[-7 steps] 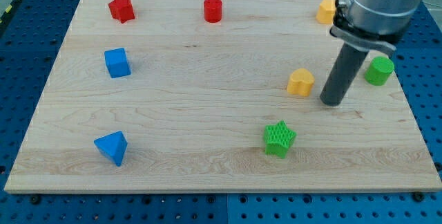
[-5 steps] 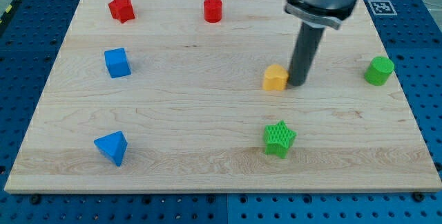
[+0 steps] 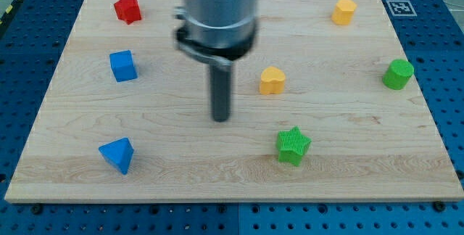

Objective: Move blue cube towards left of yellow heart

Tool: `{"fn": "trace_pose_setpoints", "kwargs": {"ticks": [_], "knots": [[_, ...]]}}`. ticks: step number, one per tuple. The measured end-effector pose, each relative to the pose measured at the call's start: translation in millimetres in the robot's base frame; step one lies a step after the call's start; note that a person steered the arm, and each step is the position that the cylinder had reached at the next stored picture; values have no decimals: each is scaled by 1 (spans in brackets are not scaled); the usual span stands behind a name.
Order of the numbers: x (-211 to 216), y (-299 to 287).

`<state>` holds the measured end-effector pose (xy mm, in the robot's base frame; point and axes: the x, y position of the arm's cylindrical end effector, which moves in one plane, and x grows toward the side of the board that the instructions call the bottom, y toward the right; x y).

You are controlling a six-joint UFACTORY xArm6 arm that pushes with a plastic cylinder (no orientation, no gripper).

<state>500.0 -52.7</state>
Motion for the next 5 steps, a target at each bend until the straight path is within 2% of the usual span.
{"fn": "trace_pose_setpoints", "kwargs": {"ticks": [1, 2, 3, 4, 5], "knots": [[-8, -90], [-34, -182], [-91, -229], [-119, -220], [-95, -160]]}}
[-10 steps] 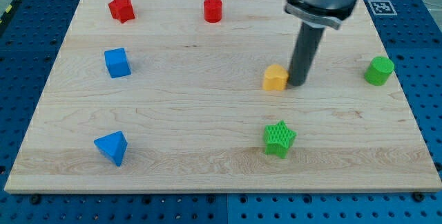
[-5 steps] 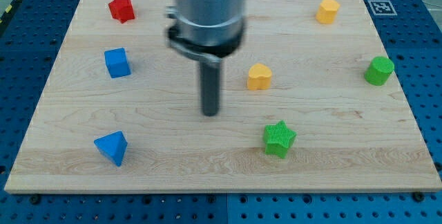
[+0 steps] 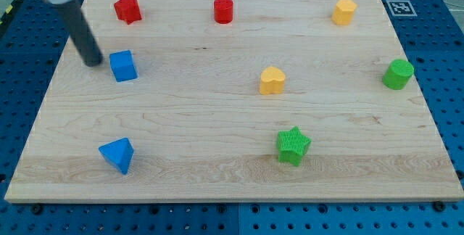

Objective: Move blue cube towards left of yellow heart

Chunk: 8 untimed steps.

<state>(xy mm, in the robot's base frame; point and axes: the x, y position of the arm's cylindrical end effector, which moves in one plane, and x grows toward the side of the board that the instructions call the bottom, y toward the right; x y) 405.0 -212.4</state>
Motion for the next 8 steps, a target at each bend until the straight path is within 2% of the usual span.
{"fn": "trace_pose_setpoints", "kwargs": {"ticks": [1, 3, 4, 5, 6, 8], "knots": [[26, 64], [26, 130], [23, 94], [-7, 71], [-23, 79], [21, 144]]}}
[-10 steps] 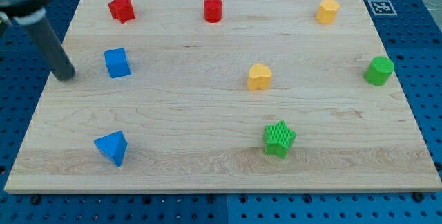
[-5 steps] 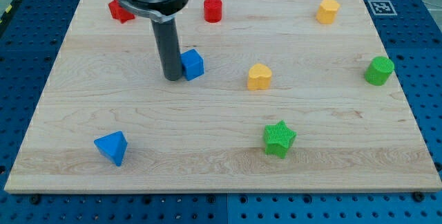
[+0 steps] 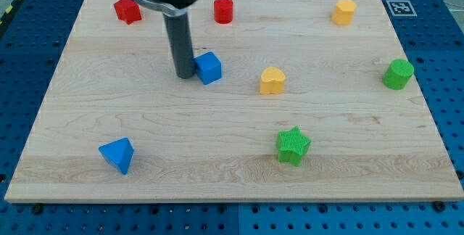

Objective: Move blue cube towards left of yellow heart

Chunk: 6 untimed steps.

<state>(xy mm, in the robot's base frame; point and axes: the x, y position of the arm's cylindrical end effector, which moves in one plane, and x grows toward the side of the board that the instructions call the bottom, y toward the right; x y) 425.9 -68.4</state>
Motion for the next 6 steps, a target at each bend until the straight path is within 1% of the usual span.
{"fn": "trace_pose_setpoints", "kwargs": {"ticks": [1, 2, 3, 4, 5, 6], "knots": [[3, 31], [3, 24], [-21, -22], [-71, -33], [-85, -10], [-56, 19]]}}
